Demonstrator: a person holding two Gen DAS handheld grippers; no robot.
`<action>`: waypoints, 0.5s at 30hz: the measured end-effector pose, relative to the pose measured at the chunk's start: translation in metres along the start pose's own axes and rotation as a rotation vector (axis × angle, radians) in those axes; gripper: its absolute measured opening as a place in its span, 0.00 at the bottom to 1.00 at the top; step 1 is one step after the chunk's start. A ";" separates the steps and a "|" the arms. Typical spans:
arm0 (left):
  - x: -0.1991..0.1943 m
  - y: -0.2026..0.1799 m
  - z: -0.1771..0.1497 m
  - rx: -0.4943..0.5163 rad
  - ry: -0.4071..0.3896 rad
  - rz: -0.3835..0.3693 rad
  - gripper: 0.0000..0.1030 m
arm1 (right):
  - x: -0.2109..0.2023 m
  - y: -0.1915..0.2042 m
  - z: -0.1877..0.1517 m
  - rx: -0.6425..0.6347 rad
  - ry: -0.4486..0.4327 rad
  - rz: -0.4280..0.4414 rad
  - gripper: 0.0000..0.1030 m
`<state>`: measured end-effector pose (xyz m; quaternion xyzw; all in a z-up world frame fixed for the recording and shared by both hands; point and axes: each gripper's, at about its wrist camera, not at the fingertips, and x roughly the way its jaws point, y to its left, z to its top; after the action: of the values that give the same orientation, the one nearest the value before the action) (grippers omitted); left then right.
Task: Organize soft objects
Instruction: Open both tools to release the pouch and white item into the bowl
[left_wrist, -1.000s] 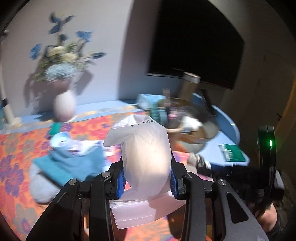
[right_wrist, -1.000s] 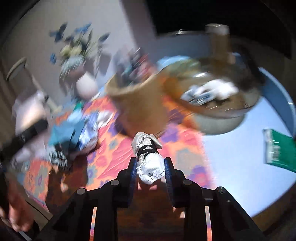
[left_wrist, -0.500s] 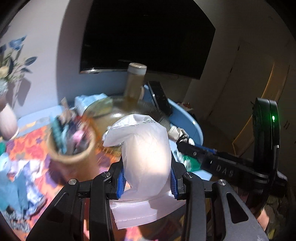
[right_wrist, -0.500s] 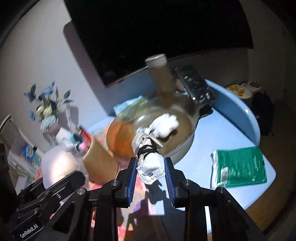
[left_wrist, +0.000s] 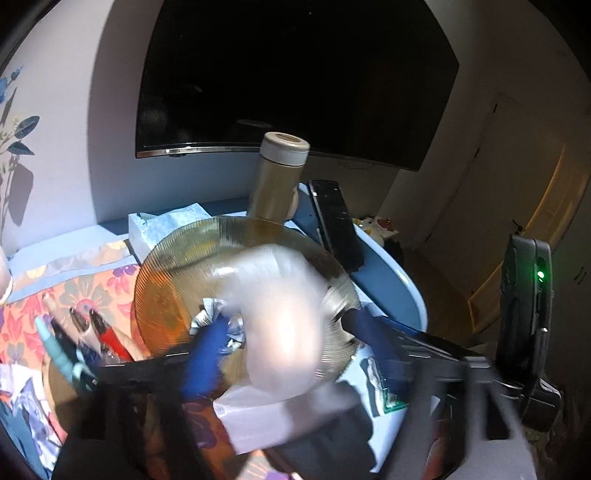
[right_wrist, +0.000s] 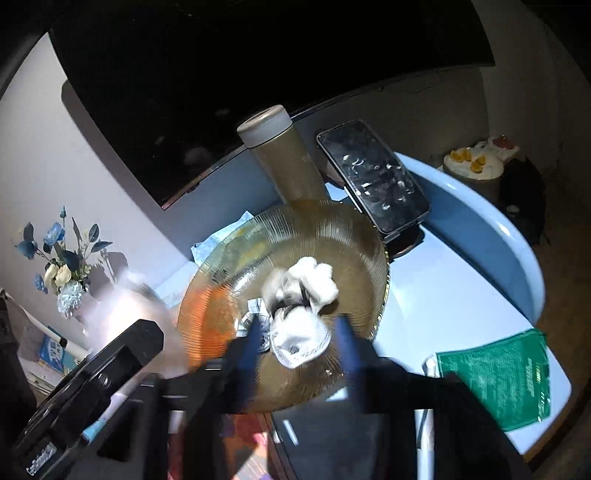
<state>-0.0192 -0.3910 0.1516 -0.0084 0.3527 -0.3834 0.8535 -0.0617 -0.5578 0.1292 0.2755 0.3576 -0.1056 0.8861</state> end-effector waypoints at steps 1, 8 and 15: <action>-0.001 0.002 0.000 0.002 -0.013 -0.002 0.85 | 0.000 -0.002 0.000 -0.004 -0.007 -0.022 0.58; -0.028 0.008 -0.004 0.004 -0.044 -0.044 0.85 | -0.015 -0.017 -0.015 0.023 -0.008 0.009 0.58; -0.096 0.006 -0.029 0.067 -0.116 0.003 0.85 | -0.031 0.029 -0.053 -0.130 0.058 0.079 0.58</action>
<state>-0.0769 -0.3161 0.1852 -0.0015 0.2895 -0.3927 0.8729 -0.1037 -0.5040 0.1314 0.2344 0.3779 -0.0392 0.8948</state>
